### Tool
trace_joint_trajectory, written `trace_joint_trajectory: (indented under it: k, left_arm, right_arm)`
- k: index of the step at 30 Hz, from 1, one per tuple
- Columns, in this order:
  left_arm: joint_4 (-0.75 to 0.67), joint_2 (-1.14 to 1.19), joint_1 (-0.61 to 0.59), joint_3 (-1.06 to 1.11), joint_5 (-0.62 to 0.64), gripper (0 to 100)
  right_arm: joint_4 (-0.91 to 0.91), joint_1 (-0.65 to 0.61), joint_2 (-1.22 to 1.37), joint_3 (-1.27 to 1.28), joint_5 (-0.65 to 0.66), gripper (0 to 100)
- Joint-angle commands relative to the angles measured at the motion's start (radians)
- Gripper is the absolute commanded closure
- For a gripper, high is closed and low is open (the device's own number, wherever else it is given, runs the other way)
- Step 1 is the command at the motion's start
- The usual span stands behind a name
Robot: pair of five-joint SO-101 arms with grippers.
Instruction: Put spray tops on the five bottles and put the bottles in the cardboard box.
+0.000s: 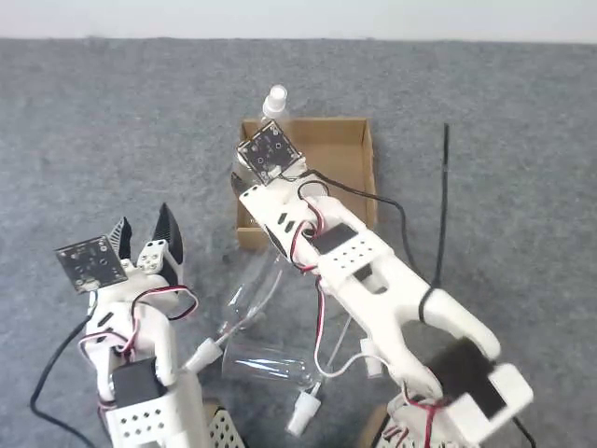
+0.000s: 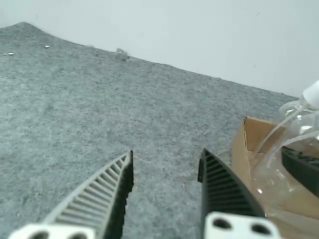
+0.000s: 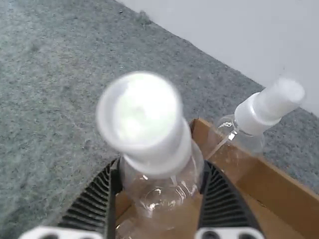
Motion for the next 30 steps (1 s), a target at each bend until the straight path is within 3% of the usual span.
trace_joint_trajectory:
  k: [1,8,30]
  left_arm:
    - [-0.032,-0.015,-0.005,-0.008,0.0,81]
    - [-0.032,-0.015,-0.002,-0.008,0.0,81]
    - [-0.032,-0.015,-0.005,-0.008,0.0,81]
  right_arm:
    - [-0.087,0.035,0.036,-0.083,-0.041,94.0]
    - [-0.171,0.038,0.133,-0.083,-0.061,94.0]
    - [-0.165,0.084,0.329,-0.213,-0.063,93.6]
